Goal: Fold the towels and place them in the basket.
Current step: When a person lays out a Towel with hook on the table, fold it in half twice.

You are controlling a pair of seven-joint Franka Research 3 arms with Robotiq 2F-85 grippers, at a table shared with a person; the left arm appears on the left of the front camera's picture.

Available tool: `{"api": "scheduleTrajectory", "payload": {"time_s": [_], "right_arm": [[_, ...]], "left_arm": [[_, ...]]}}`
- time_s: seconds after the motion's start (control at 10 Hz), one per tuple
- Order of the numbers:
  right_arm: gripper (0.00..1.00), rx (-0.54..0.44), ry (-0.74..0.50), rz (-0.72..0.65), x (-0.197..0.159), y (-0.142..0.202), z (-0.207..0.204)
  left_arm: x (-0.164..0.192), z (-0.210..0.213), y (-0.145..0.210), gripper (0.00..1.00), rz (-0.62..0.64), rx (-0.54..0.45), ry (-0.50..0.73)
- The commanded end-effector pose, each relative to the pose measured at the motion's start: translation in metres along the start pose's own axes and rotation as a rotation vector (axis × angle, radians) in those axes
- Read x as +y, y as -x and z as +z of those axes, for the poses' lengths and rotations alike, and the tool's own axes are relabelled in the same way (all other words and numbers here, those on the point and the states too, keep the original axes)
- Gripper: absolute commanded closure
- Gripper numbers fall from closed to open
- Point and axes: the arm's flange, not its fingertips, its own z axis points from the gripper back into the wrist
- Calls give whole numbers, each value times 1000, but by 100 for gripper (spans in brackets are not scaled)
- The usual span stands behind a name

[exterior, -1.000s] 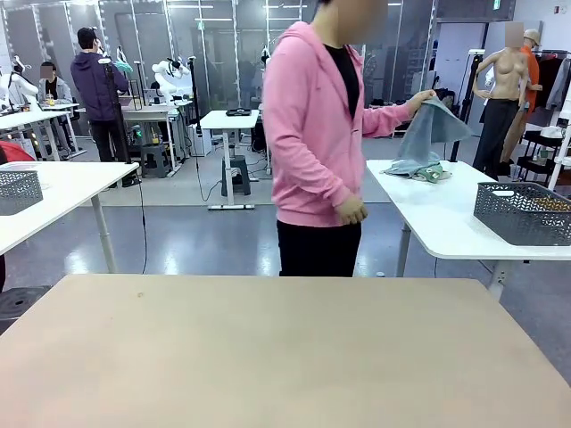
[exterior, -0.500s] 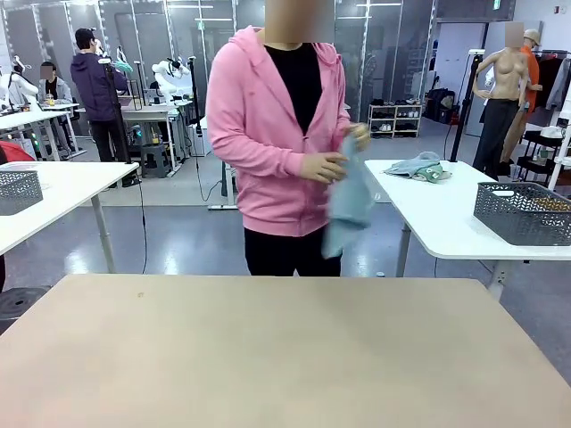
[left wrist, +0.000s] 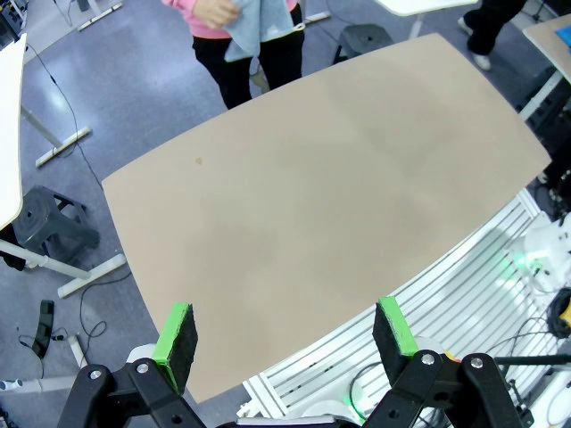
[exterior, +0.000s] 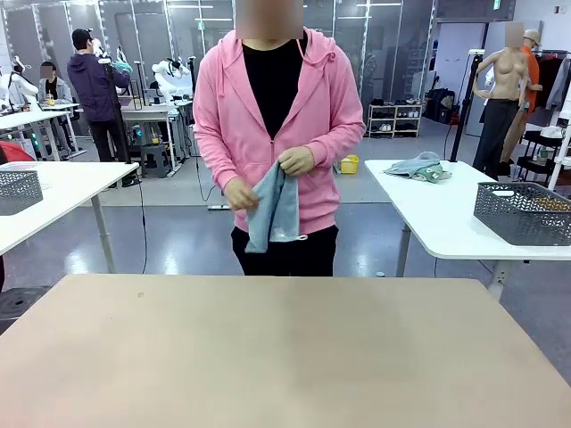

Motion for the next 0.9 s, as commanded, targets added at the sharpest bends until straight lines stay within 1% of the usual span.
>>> {"api": "scheduleTrajectory", "payload": {"time_s": [0.0, 0.8], "right_arm": [[0, 0, 0, 0, 0, 1, 1], [0, 0, 0, 0, 0, 1, 1]], "left_arm": [[0, 0, -3, 0, -6, 0, 5], [0, 0, -3, 0, -6, 0, 5]]}}
